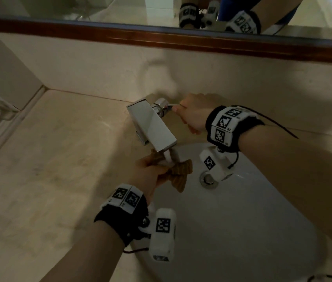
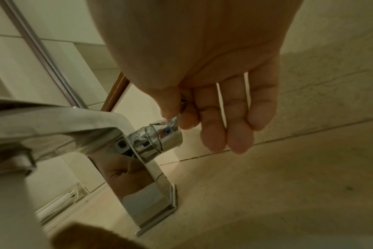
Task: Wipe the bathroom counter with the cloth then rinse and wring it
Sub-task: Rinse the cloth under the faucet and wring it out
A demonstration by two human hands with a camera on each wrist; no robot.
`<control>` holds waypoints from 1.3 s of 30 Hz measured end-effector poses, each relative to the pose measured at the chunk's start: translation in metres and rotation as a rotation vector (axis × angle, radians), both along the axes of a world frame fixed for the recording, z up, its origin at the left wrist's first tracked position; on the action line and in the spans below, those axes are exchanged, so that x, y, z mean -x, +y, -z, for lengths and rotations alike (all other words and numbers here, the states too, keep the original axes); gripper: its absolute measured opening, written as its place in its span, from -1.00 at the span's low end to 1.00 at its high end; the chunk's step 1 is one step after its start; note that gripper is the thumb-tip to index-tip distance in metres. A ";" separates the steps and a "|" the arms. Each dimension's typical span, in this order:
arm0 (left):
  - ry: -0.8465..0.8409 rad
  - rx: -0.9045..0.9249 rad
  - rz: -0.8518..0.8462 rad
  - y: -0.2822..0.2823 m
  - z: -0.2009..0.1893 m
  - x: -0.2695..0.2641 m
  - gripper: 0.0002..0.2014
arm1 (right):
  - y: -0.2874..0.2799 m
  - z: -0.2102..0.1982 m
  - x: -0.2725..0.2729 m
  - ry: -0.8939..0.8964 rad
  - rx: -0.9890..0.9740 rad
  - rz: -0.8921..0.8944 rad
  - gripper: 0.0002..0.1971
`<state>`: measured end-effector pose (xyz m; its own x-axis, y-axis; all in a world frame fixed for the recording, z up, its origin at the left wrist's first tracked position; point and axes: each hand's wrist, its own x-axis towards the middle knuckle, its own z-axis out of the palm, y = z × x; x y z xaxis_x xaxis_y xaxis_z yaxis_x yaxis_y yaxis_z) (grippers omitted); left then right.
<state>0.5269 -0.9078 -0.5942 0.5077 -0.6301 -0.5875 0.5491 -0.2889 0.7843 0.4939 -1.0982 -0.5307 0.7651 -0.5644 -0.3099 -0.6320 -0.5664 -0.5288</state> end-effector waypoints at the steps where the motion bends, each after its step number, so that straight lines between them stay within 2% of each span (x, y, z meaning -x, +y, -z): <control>1: -0.056 -0.052 0.021 -0.002 -0.001 -0.001 -0.78 | 0.000 0.000 0.000 -0.001 -0.004 0.000 -0.53; 3: -0.163 -0.136 0.061 -0.005 -0.005 0.000 -0.89 | 0.000 -0.001 0.001 -0.001 -0.002 -0.008 -0.52; 5: -0.210 -0.181 0.051 -0.009 -0.008 0.000 -0.86 | 0.001 -0.001 0.001 -0.019 -0.007 -0.011 -0.52; 10: -0.068 -0.267 -0.037 -0.016 -0.016 0.000 -0.83 | 0.001 -0.002 0.001 -0.019 -0.015 0.003 -0.54; 14: -0.064 -0.222 -0.047 -0.009 -0.013 -0.001 -0.69 | 0.003 -0.002 0.001 -0.009 -0.010 0.001 -0.52; 17: -0.025 -0.180 -0.052 -0.007 -0.010 -0.002 -0.78 | 0.004 -0.004 0.002 -0.015 -0.030 0.016 -0.54; 22: -0.004 -0.053 0.140 0.000 -0.022 0.003 -0.86 | 0.005 -0.003 0.002 -0.016 -0.044 0.020 -0.53; 24: 0.017 0.016 0.187 0.003 -0.022 0.003 -0.76 | 0.004 -0.002 0.002 -0.019 -0.048 0.032 -0.53; 31: -0.124 -0.174 0.045 0.000 -0.011 -0.005 -0.80 | 0.004 -0.002 0.001 -0.009 -0.044 0.029 -0.50; 39: -0.168 -0.224 0.061 -0.010 -0.018 -0.002 -0.91 | 0.004 -0.002 0.001 0.004 -0.038 0.029 -0.52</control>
